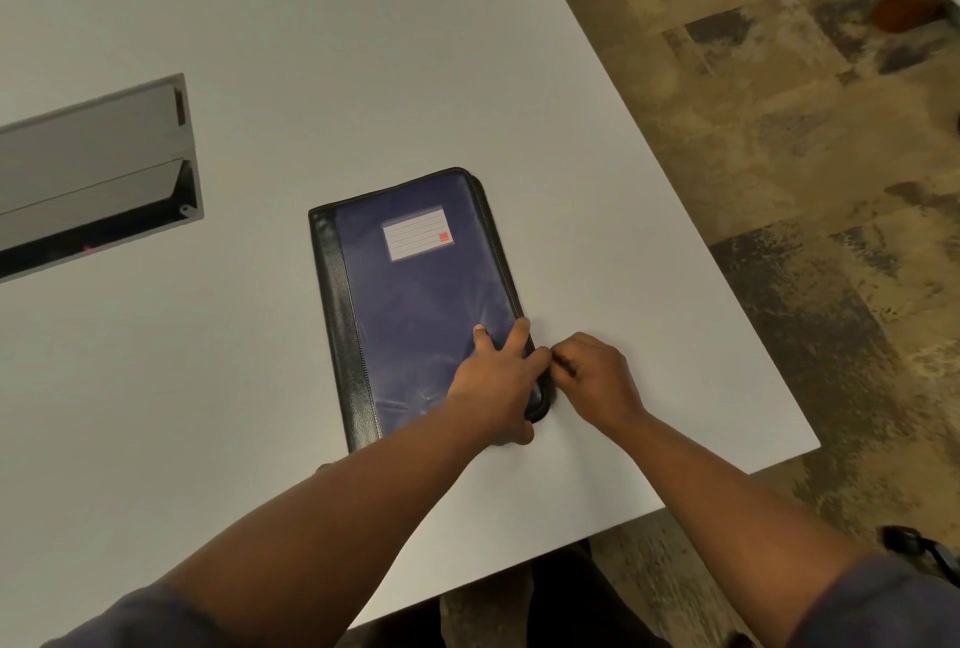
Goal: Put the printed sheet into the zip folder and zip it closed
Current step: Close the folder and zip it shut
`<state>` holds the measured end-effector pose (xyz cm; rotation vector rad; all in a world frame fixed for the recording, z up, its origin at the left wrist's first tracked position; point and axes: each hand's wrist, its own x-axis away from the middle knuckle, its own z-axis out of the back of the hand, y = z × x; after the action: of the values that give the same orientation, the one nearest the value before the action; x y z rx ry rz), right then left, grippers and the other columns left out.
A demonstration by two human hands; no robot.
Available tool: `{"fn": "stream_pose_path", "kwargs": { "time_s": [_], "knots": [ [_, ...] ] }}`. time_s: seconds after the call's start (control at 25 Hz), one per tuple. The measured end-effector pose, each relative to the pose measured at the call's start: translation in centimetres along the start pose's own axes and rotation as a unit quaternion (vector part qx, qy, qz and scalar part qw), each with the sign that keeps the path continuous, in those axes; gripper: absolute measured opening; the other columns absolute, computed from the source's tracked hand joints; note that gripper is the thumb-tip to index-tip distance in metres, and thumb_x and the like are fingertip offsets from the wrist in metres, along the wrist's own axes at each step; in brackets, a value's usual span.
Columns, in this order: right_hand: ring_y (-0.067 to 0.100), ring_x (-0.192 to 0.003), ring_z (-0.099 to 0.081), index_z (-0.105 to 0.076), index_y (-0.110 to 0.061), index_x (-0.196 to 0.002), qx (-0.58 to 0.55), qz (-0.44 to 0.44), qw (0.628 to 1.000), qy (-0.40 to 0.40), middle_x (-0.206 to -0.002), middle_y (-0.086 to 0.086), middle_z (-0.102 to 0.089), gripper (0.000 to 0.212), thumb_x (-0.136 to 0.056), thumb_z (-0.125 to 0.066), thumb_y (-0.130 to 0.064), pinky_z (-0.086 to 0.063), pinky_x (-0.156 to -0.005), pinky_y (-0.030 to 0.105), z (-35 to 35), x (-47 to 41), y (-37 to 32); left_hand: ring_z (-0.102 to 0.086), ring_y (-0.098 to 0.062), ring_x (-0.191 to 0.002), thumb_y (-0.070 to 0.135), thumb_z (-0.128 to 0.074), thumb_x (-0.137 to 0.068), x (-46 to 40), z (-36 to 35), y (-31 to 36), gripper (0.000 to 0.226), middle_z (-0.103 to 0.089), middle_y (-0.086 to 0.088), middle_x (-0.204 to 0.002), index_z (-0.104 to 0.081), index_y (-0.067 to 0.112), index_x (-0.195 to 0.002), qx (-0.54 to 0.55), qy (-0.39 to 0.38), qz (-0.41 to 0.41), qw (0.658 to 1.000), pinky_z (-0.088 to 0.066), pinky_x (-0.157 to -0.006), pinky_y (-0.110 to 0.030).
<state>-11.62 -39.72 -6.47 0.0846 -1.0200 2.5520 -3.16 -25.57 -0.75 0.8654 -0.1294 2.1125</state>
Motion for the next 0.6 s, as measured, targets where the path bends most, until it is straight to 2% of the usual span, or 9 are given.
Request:
{"fn": "stream_pose_path", "kwargs": {
  "time_s": [0.16,0.24,0.32,0.4,0.48,0.6],
  "knots": [
    [0.014,-0.071,-0.059,-0.072,-0.015,-0.083,0.005,0.006,1.000,-0.008,-0.080,0.000,-0.067,0.013,-0.092,-0.064,-0.019,-0.054,-0.066,0.034,0.2,-1.0,0.3,-0.006,-0.056,-0.147,0.041,-0.080,-0.074,-0.1,-0.2,-0.2,0.102,-0.001,0.000,-0.165,-0.016,0.035,-0.153,-0.017,-0.005,0.002,1.000,-0.053,-0.097,-0.053],
    [0.014,-0.074,-0.060,-0.075,-0.016,-0.087,-0.006,0.000,1.000,-0.013,-0.084,0.002,-0.071,0.012,-0.093,-0.064,-0.018,-0.053,-0.069,0.029,0.4,-1.3,0.2,-0.014,-0.053,-0.145,0.049,-0.078,-0.072,-0.1,0.1,-0.2,0.100,-0.011,-0.001,-0.163,-0.019,0.031,-0.152,-0.011,-0.001,0.005,1.000,-0.055,-0.092,-0.051],
    [0.014,-0.078,-0.064,-0.076,-0.016,-0.091,-0.029,-0.020,0.999,-0.024,-0.087,0.000,-0.074,0.013,-0.094,-0.063,-0.015,-0.054,-0.073,0.029,0.5,-1.5,0.0,-0.032,-0.042,-0.136,0.061,-0.071,-0.072,-0.6,0.8,-0.3,0.085,-0.030,0.000,-0.152,-0.035,0.028,-0.142,0.023,0.034,0.017,0.999,-0.057,-0.085,-0.046],
    [0.014,-0.083,-0.069,-0.078,-0.015,-0.096,-0.079,-0.050,0.995,-0.030,-0.092,-0.001,-0.077,0.015,-0.093,-0.064,-0.011,-0.057,-0.078,0.031,0.6,-1.6,-0.1,-0.041,-0.029,-0.121,0.063,-0.063,-0.078,-1.6,1.5,-0.4,0.064,-0.043,0.002,-0.136,-0.052,0.025,-0.128,0.046,0.082,0.025,0.995,-0.055,-0.082,-0.041],
    [0.014,-0.087,-0.071,-0.078,-0.013,-0.100,-0.132,-0.085,0.987,-0.027,-0.095,0.000,-0.077,0.015,-0.092,-0.066,-0.008,-0.058,-0.082,0.031,0.6,-1.6,-0.1,-0.043,-0.025,-0.117,0.054,-0.063,-0.086,-3.0,1.9,-0.4,0.045,-0.049,0.001,-0.126,-0.064,0.024,-0.119,0.056,0.106,0.024,0.993,-0.054,-0.084,-0.040],
    [0.013,-0.086,-0.071,-0.078,-0.014,-0.096,-0.201,-0.141,0.969,-0.017,-0.092,-0.002,-0.077,0.014,-0.090,-0.068,-0.006,-0.058,-0.082,0.030,0.5,-1.4,-0.3,-0.045,-0.025,-0.112,0.036,-0.067,-0.089,-4.7,2.4,-0.3,0.025,-0.056,-0.001,-0.111,-0.074,0.019,-0.106,0.080,0.091,0.031,0.992,-0.056,-0.083,-0.039]
  ]
}}
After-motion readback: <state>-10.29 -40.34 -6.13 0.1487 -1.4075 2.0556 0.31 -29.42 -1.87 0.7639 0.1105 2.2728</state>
